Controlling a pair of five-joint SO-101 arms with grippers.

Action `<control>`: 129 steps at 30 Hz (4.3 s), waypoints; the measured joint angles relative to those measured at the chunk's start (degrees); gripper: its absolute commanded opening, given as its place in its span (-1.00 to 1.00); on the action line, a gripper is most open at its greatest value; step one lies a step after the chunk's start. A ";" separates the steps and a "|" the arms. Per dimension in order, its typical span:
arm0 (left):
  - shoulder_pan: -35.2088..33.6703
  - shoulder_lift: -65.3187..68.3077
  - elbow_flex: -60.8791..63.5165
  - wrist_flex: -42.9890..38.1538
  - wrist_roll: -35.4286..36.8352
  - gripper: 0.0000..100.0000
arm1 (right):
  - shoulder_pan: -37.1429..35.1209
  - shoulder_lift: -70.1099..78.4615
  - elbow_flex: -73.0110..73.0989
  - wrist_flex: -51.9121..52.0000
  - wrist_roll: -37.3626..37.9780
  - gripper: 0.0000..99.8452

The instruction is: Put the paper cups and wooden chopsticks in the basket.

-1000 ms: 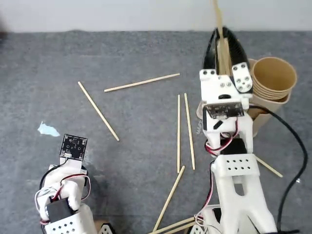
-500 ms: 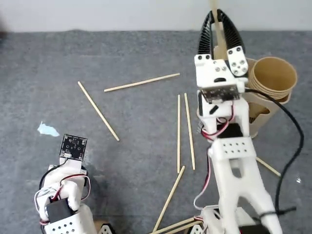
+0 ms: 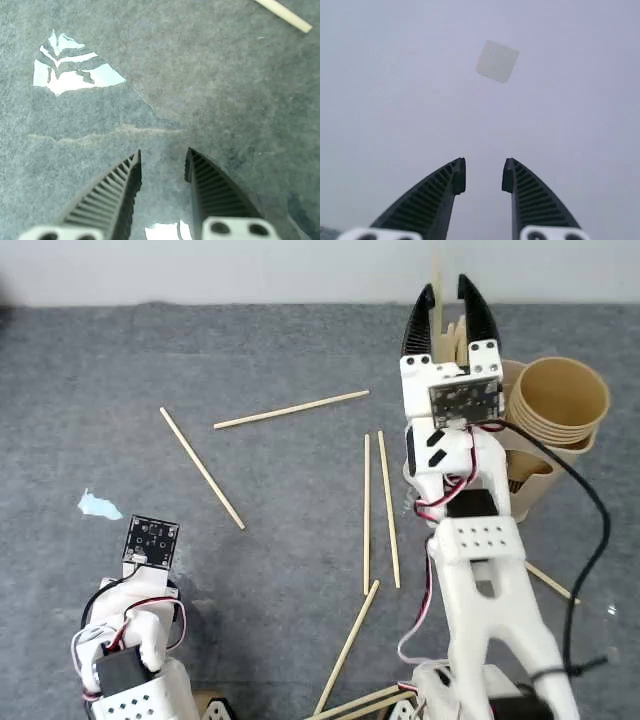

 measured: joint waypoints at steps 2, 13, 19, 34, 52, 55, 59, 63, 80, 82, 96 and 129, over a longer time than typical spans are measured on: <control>0.09 0.00 0.00 0.00 0.00 -0.73 | 0.00 -4.04 0.00 6.24 -1.67 -0.71; 0.00 0.00 0.00 0.00 0.00 -0.73 | -3.25 -8.79 0.00 23.65 -5.71 -0.71; 0.00 0.00 0.00 0.00 0.00 -0.73 | -10.99 -8.79 0.00 32.88 -7.03 -0.71; 0.00 0.00 0.00 0.00 0.00 -0.73 | -20.92 4.84 -13.36 59.16 -8.18 -0.71; 0.00 0.00 0.00 0.00 0.00 -0.73 | -16.44 49.58 -59.52 93.45 -18.37 -0.71; 0.00 0.00 0.00 0.00 0.00 -0.73 | -15.21 54.15 -63.03 94.77 -18.37 -0.71; 0.00 0.00 0.00 0.00 0.00 -0.73 | -12.57 60.22 -67.25 95.12 -18.11 -0.70; 0.00 0.00 0.00 0.00 0.00 -0.73 | -11.69 65.14 -70.24 95.12 -15.56 -0.66; 0.00 0.00 0.00 0.00 0.00 -0.73 | -8.18 73.93 -74.90 95.12 -13.89 -0.49; 0.00 0.00 0.00 0.00 0.00 -0.73 | -7.74 75.60 -74.90 95.12 -13.54 -0.50; 0.00 0.00 0.00 0.00 0.00 -0.73 | -10.90 78.42 -77.89 95.12 -9.49 -0.98; 0.00 0.00 0.00 0.00 0.00 -0.73 | -19.43 66.02 -76.48 115.60 -9.23 -0.68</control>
